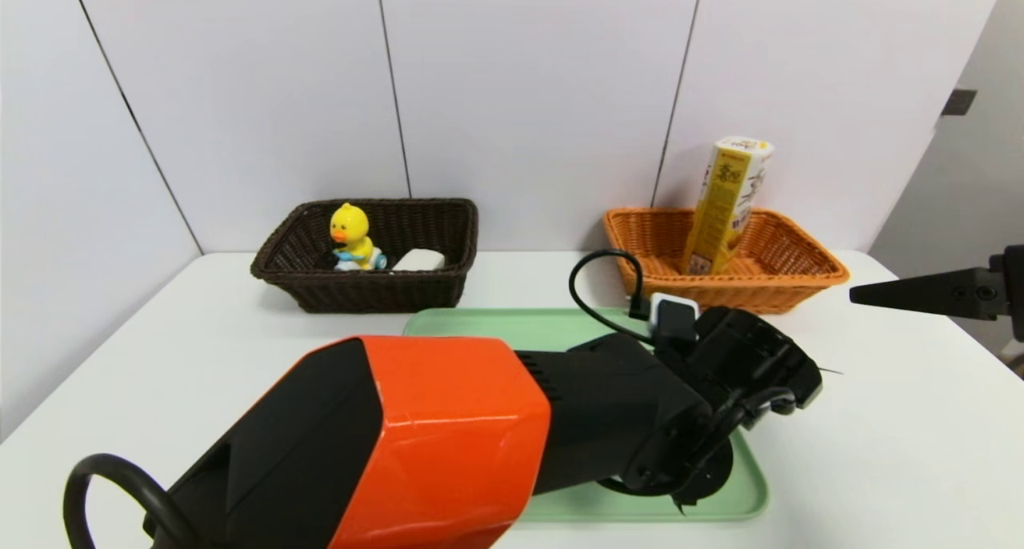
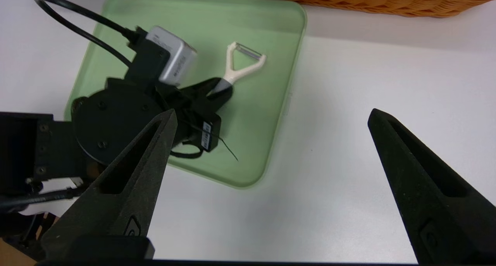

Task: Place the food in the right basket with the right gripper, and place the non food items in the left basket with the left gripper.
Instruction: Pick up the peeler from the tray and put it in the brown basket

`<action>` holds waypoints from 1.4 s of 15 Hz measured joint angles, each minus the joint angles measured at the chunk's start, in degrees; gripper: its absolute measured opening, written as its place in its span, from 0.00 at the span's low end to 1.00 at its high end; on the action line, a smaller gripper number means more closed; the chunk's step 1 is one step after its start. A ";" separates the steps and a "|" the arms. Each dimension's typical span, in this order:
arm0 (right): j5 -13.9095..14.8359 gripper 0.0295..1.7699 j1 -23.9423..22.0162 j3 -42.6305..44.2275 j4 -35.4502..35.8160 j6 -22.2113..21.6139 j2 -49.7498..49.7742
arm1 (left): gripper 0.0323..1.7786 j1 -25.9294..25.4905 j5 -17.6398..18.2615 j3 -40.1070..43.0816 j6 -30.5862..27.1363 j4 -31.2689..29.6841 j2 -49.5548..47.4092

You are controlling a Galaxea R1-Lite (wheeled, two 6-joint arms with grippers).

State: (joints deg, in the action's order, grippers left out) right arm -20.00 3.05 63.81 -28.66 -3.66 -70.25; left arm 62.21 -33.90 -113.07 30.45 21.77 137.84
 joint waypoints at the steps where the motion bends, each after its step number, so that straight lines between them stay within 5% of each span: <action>1: 0.02 0.96 0.01 0.00 0.00 -0.02 0.00 | 0.13 -0.63 -0.20 0.00 0.02 1.02 -0.71; 4: 0.02 0.96 0.01 0.13 0.00 -0.04 0.00 | 0.01 -2.15 -0.38 0.30 0.02 2.67 -3.30; 13: 0.09 0.96 0.01 0.46 0.00 0.00 0.38 | 0.01 -3.84 0.20 0.45 -1.65 5.34 -9.80; 16: 0.09 0.96 0.01 0.44 0.00 -0.02 0.44 | 0.01 -4.46 5.27 0.52 -1.43 8.79 -11.41; 21: 0.09 0.96 -0.30 0.24 -0.09 -0.06 0.79 | 0.44 -4.63 9.55 0.59 -1.85 10.64 -13.18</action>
State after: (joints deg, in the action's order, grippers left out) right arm -19.92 2.74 64.05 -28.75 -3.72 -69.46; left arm 57.58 -24.36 -112.48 28.60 32.41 124.66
